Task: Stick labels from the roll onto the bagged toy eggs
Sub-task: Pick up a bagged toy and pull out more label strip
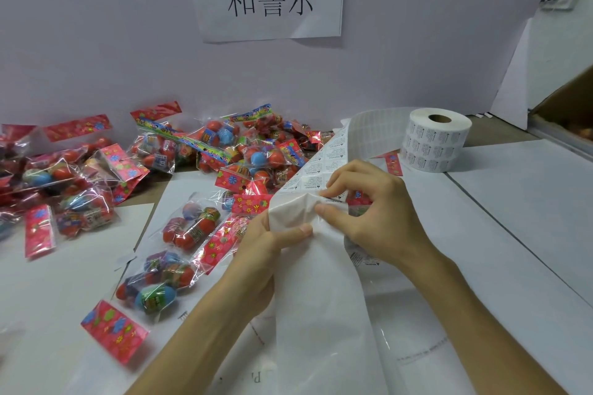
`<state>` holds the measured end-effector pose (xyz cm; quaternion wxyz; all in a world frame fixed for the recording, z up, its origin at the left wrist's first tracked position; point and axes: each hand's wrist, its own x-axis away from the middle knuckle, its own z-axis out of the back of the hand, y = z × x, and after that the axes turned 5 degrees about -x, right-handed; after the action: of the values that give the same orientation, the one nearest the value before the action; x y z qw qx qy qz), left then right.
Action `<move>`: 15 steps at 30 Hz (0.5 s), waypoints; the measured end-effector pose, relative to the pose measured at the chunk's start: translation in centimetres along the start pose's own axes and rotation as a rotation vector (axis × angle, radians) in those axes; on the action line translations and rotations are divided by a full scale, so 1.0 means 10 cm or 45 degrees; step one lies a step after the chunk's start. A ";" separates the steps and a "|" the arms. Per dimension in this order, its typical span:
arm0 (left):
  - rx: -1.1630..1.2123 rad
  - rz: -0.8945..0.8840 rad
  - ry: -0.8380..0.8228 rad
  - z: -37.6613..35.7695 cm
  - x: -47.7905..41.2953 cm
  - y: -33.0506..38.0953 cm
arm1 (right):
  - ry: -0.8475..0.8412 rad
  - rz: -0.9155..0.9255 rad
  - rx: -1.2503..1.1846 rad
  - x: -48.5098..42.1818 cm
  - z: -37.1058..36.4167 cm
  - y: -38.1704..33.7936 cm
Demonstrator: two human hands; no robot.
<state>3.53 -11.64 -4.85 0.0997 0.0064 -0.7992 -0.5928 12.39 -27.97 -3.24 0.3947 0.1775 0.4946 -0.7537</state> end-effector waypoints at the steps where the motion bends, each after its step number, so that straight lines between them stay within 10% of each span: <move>1: -0.014 -0.001 0.001 0.00 0.00 0.00 | 0.002 0.002 0.000 0.00 0.00 0.00; 15: -0.147 -0.004 0.025 0.02 -0.03 -0.03 | 0.090 -0.078 -0.002 -0.02 0.02 0.00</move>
<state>3.70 -11.48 -5.26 0.1068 0.0077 -0.7627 -0.6378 12.57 -28.03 -3.02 0.3538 0.1885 0.5142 -0.7582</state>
